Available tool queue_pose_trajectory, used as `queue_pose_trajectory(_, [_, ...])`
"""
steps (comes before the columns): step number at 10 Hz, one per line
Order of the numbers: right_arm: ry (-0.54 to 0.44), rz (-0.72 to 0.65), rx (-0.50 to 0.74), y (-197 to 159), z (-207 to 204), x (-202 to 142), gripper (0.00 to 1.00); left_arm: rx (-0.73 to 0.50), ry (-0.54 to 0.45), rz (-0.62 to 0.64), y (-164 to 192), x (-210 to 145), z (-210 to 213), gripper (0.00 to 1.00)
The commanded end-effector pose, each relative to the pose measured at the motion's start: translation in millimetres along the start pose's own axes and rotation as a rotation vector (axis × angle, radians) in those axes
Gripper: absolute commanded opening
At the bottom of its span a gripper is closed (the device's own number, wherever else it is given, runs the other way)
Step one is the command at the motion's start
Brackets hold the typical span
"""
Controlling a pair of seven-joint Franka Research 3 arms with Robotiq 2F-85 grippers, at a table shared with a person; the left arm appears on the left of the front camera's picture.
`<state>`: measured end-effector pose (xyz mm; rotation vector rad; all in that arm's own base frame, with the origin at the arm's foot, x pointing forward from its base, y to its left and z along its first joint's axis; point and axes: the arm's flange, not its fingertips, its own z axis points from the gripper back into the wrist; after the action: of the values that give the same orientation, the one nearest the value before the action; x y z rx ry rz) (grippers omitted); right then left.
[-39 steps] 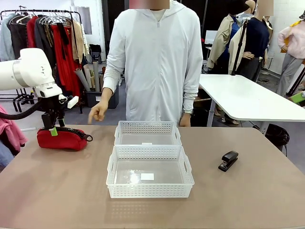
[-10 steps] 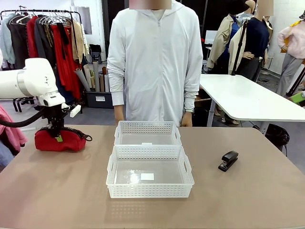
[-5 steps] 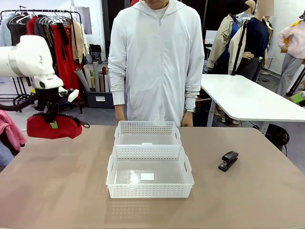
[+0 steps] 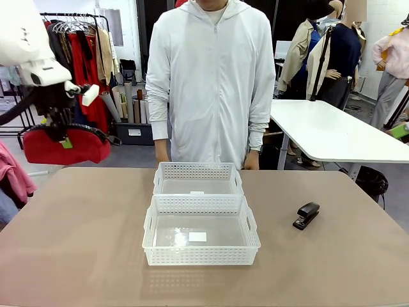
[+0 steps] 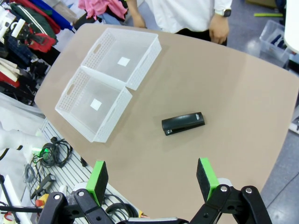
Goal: Distribute items into two baskets.
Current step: Pick up the Pencil pouch that the person points to, then move the picked Pencil pouch towards the Organizing basket indicated by the person, stopping as directed.
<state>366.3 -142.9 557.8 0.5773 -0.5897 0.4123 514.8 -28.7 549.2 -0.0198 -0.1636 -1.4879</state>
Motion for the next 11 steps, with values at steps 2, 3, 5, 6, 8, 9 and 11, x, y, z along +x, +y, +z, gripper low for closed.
queue_pose_trajectory(2, [-0.004, 0.005, 0.003, 1.8, 0.8, 0.9, 1.00, 0.009, -0.045, 0.061, -7.6, -15.0, 25.6, 0.00])
queue_pose_trajectory(3, [-0.004, 0.005, 0.003, 1.8, 0.8, 0.9, 1.00, -0.007, -0.048, 0.044, -8.1, -14.5, 26.9, 0.00])
queue_pose_trajectory(5, [-0.004, 0.005, 0.003, 1.8, 0.8, 0.9, 1.00, -0.051, -0.047, 0.029, -5.4, -13.6, 18.7, 0.00])
queue_pose_trajectory(6, [-0.004, 0.005, 0.003, 1.8, 0.8, 0.9, 1.00, 0.002, -0.026, 0.045, -12.7, -17.6, 26.0, 0.00])
queue_pose_trajectory(8, [-0.004, 0.005, 0.003, 1.8, 0.8, 0.9, 1.00, 0.002, -0.026, 0.045, -12.7, -17.6, 26.0, 0.00])
queue_pose_trajectory(9, [-0.004, 0.005, 0.003, 1.8, 0.8, 0.9, 1.00, 0.002, -0.026, 0.045, -12.7, -17.6, 26.0, 0.00])
queue_pose_trajectory(11, [-0.004, 0.005, 0.003, 1.8, 0.8, 0.9, 1.00, 0.002, -0.026, 0.045, -12.7, -17.6, 26.0, 0.00])
